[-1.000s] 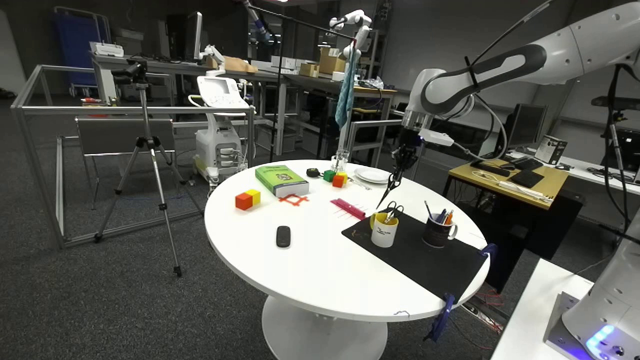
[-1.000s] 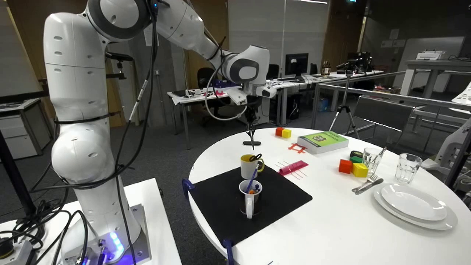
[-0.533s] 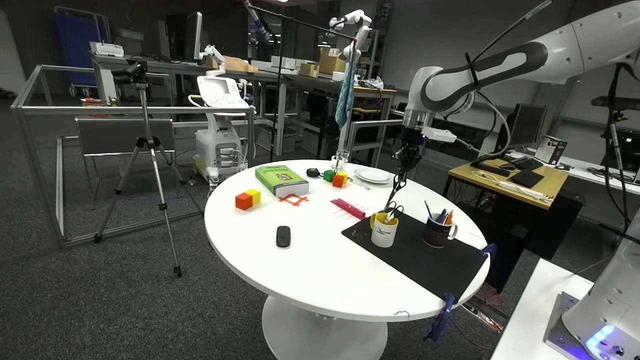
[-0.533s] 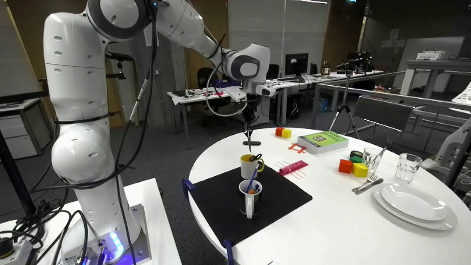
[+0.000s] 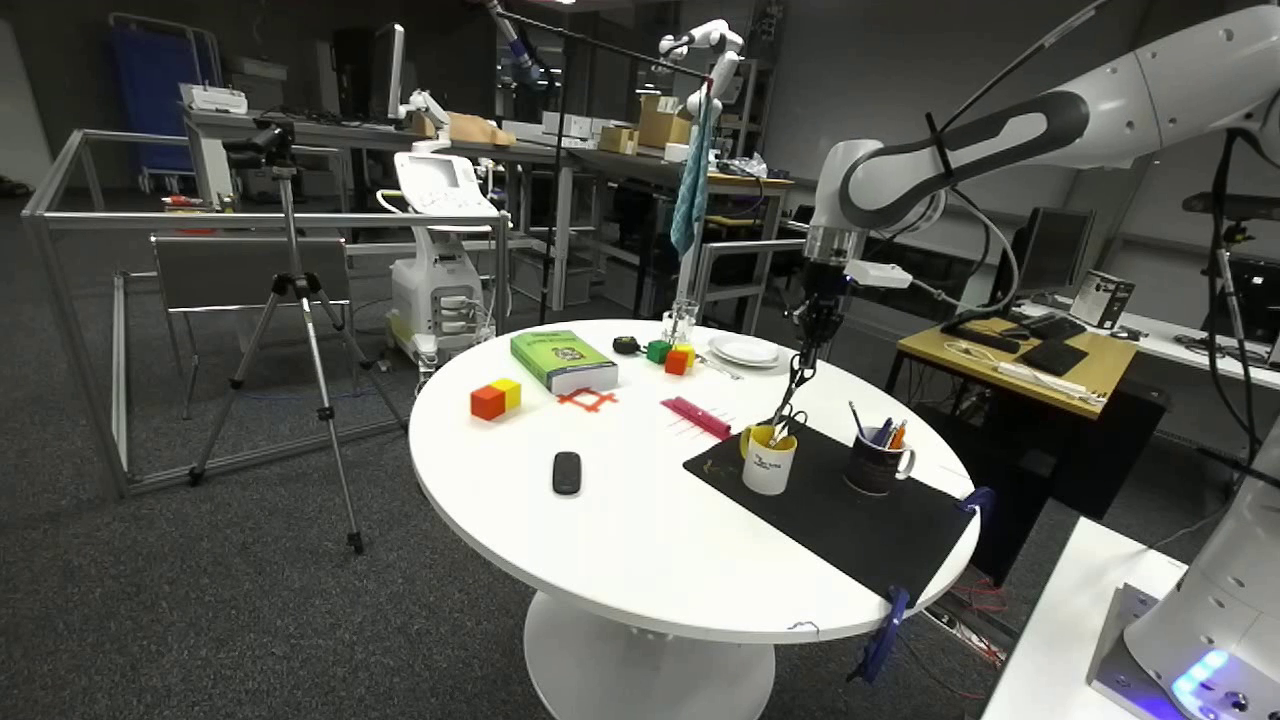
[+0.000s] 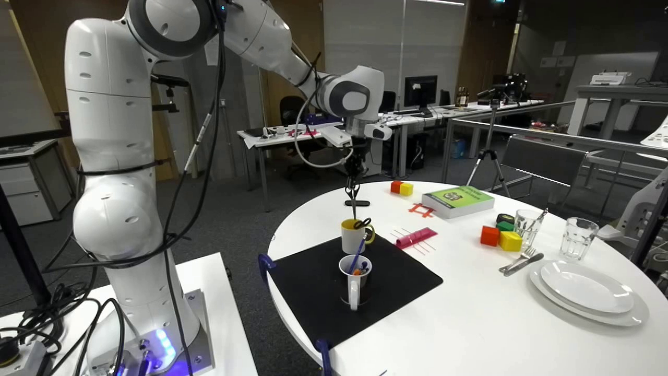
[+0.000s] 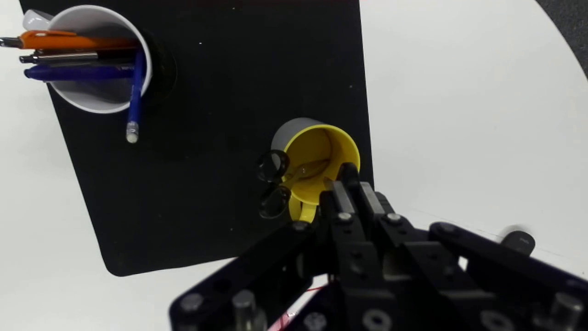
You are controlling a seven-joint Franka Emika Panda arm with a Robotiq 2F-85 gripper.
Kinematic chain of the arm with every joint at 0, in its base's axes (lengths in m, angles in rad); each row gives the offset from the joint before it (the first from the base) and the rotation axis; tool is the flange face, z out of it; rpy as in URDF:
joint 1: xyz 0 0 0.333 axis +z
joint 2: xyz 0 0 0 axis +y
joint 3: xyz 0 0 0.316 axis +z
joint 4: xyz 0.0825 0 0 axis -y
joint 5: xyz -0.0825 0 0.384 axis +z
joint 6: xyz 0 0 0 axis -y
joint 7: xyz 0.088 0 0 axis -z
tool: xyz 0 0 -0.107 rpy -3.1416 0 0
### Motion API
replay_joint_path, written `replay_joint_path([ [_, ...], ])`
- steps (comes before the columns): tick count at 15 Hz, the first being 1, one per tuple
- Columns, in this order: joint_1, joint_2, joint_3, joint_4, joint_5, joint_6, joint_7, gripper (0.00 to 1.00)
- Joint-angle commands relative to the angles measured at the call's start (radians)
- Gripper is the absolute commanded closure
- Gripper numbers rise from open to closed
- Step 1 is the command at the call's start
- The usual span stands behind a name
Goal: Move the scissors from the right cup to the left cup
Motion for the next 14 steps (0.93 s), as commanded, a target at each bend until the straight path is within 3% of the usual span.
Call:
replay_joint_path([
  [1,0.001,0.014,-0.012,0.017,-0.009,-0.035,-0.013,0.98],
  [14,-0.007,0.09,-0.01,-0.011,0.045,0.048,-0.035,0.98],
])
